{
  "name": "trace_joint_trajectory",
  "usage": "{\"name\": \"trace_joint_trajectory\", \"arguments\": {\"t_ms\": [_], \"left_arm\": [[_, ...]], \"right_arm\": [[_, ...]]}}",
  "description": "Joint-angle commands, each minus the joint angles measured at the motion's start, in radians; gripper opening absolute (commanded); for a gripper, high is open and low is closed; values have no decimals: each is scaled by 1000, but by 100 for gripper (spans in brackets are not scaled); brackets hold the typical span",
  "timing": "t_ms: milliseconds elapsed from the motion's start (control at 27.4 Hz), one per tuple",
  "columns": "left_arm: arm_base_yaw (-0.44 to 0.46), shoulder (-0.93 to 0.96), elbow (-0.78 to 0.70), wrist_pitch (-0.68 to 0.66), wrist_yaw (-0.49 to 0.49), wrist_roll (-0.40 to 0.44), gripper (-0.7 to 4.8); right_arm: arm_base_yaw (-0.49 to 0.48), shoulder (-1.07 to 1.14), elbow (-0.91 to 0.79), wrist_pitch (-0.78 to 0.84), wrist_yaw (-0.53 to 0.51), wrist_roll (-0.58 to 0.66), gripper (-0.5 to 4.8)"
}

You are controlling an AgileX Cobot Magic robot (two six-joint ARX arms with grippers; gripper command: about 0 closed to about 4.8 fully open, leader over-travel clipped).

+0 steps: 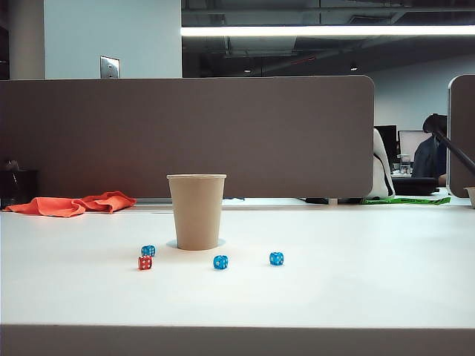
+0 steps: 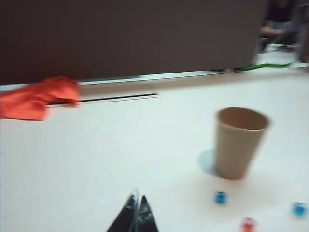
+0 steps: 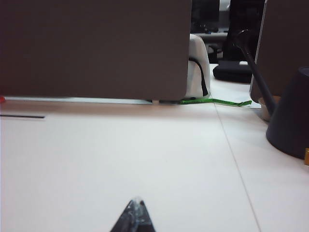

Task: Pick up the dice with a different color and drop it into the paper cup.

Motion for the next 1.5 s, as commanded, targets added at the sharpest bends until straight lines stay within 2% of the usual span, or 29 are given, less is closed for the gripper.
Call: {"name": "trace_joint_trajectory", "arguments": {"t_ms": [37, 329, 511, 657, 803, 913, 986, 1059, 1132, 1241, 1497], "left_arm": [[-14, 1, 16, -6, 111, -51, -6], [-58, 1, 134, -188, 122, -27, -6], [-61, 7, 214, -343, 122, 21, -6], [-61, 37, 253, -370, 122, 23, -6], [-62, 91, 299, -381, 137, 21, -6], [-62, 151, 343, -408, 152, 23, -6], [-62, 242, 398, -439, 196, 32, -6], [-62, 312, 432, -441, 266, 55, -6], [-62, 376, 459, -445, 306, 81, -6], [-63, 422, 472, -444, 311, 85, -6], [-64, 489, 473, -444, 369, 247, -6]], "right_arm": [[1, 42, 115, -149, -70, -47, -1], [7, 274, 312, -271, -230, -49, -1], [62, 428, 424, -343, -240, -50, -1], [152, 553, 483, -365, -239, -51, -1], [270, 654, 500, -367, -192, -51, 0], [369, 710, 500, -366, -102, -53, 0], [479, 761, 500, -357, 9, -54, 0], [530, 790, 500, -332, 31, -54, 0], [554, 810, 500, -293, 31, -53, 0], [565, 824, 500, -249, 31, -53, 0], [568, 827, 497, -180, 31, -53, 0]]}}
